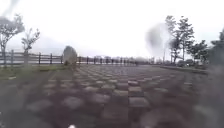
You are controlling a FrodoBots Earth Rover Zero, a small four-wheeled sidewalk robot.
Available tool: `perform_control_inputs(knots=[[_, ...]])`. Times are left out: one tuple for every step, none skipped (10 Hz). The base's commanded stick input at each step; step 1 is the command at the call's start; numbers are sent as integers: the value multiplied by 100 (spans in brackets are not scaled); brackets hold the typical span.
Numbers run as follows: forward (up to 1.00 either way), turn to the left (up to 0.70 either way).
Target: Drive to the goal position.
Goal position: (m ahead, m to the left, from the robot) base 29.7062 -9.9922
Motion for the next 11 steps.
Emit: perform_control_inputs(knots=[[100, -7], [100, -4], [100, -13], [100, -32], [100, -40], [100, -40], [100, -19], [100, 0], [100, 0], [100, 0], [100, 0]])
